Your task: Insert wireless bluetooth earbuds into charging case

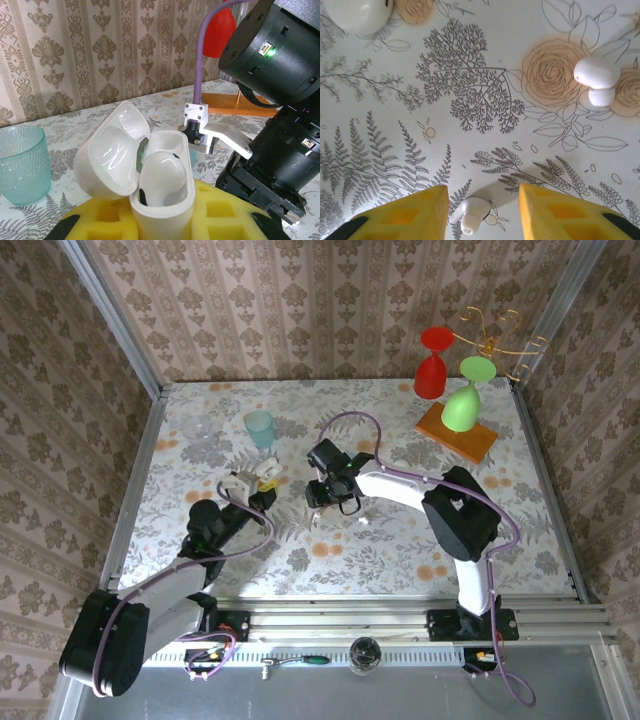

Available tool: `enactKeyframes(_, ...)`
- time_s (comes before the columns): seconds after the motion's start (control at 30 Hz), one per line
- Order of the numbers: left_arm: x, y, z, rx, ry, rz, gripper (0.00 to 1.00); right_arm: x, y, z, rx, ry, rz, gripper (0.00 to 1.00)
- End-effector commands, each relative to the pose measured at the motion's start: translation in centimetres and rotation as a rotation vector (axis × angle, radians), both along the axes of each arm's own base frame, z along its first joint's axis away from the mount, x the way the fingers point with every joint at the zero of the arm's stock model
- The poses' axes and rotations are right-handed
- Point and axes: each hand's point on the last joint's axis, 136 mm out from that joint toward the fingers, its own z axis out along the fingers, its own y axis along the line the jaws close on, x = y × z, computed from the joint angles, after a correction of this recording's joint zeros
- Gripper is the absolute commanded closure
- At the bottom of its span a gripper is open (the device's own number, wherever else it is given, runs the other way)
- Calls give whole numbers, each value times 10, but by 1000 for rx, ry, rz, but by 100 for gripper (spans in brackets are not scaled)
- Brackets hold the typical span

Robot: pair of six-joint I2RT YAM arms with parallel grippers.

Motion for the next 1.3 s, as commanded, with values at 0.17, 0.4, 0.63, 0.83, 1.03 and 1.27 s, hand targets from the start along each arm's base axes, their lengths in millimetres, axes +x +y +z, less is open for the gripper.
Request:
enactKeyframes(0.17,-1,-2,-1,11,-23,-15,100,-16,13,-24,-40,117,2,60)
enactKeyframes(0.4,-2,-4,0,9,-23,-24,100,-26,-3,-37,-163,141,37,66)
enactKeyframes(0.63,-2,-5,-1,10,-22,-27,100,-35,-10,-33,-181,159,53,71)
enactKeyframes(0.83,-2,-7,-2,17,-25,-36,100,-36,-12,-33,-177,155,51,78)
enactKeyframes(1.03,-5,-15,-10,65,-36,-66,100,-25,-12,-18,-110,86,11,78)
enactKeyframes(1.27,-11,-37,-14,73,-16,-161,100,3,-30,36,52,-207,-91,78)
